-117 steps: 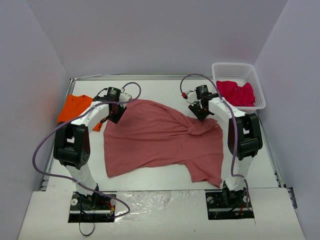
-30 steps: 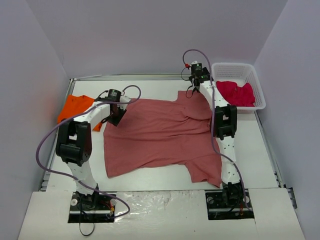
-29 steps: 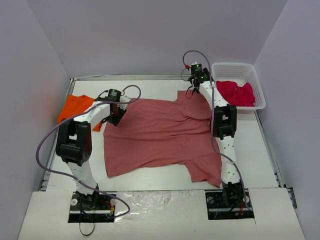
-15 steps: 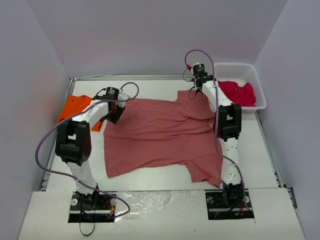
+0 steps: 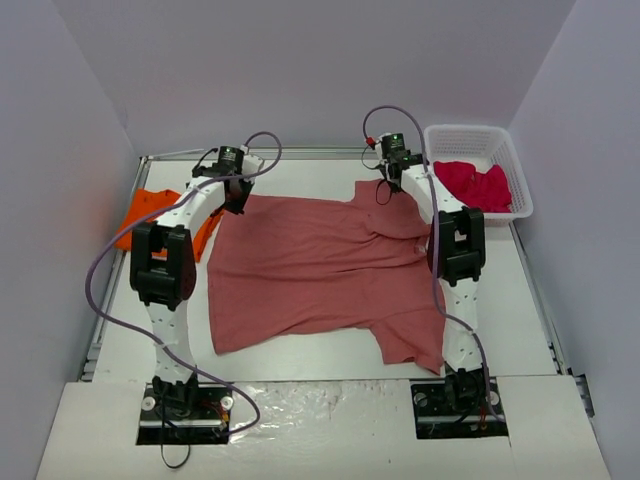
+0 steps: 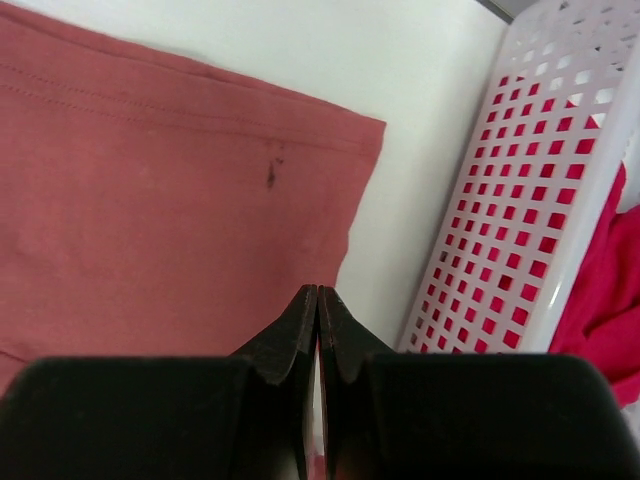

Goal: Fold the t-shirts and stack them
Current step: Flatten out the tshirt

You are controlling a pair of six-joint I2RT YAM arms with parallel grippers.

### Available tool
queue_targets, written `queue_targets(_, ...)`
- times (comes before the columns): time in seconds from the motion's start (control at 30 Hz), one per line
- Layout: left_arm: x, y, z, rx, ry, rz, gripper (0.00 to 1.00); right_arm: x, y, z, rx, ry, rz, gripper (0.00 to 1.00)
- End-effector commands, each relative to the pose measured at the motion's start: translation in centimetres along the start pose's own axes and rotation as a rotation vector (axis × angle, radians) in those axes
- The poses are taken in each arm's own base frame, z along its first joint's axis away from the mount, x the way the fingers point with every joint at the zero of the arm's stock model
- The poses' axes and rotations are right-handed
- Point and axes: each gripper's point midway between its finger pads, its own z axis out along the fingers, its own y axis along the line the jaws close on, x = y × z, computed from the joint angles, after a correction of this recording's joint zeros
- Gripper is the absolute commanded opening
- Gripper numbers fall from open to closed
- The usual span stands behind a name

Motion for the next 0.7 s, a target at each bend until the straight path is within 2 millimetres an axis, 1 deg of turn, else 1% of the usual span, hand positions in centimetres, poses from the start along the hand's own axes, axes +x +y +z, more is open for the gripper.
queue_targets(0.0,-0.3,0.1,0.5,-0.003,0.009,-0.045,0.02,-0.8,0.4,-1.4,-0.012,-0.016,0.001,0.0)
queue_targets(0.03,-0.7,0.2,0.6,-0.005,0.003,-0.05,0.02,-0.7,0.6,-1.3,-0.014,-0.012,0.001,0.0)
queue_targets(0.07,-0.3,0.0,1.3,0.0,0.019,-0.052,0.02,-0.6,0.7,-1.2,-0.018,-0.011,0.002,0.0)
queue_targets(0.13,-0.4,-0.1,1.7,0.005,0.025,-0.055,0.02,-0.5,1.0,-1.0,-0.024,-0.007,0.009,0.0)
queue_targets(0.17,0.2,-0.3,2.3,0.01,0.049,-0.055,0.02,-0.3,1.3,-0.8,-0.03,-0.002,0.005,0.0)
queue_targets(0.33,1.2,-0.3,3.6,0.005,0.112,-0.061,0.02,0.8,2.2,0.1,-0.048,0.03,-0.006,0.0)
queue_targets(0.4,1.4,-0.4,4.0,0.007,0.124,-0.067,0.02,1.3,2.5,0.4,-0.057,0.043,-0.008,0.0)
queue_targets(0.43,1.9,-0.1,4.2,-0.016,0.143,-0.065,0.02,1.5,2.8,0.6,-0.06,0.049,-0.009,0.0)
queue_targets(0.53,2.3,0.0,4.7,-0.027,0.159,-0.066,0.02,2.1,3.4,1.1,-0.08,0.061,-0.012,0.0)
queue_targets(0.67,2.8,-0.2,5.2,-0.019,0.178,-0.069,0.02,2.8,4.2,1.5,-0.105,0.076,-0.012,0.0)
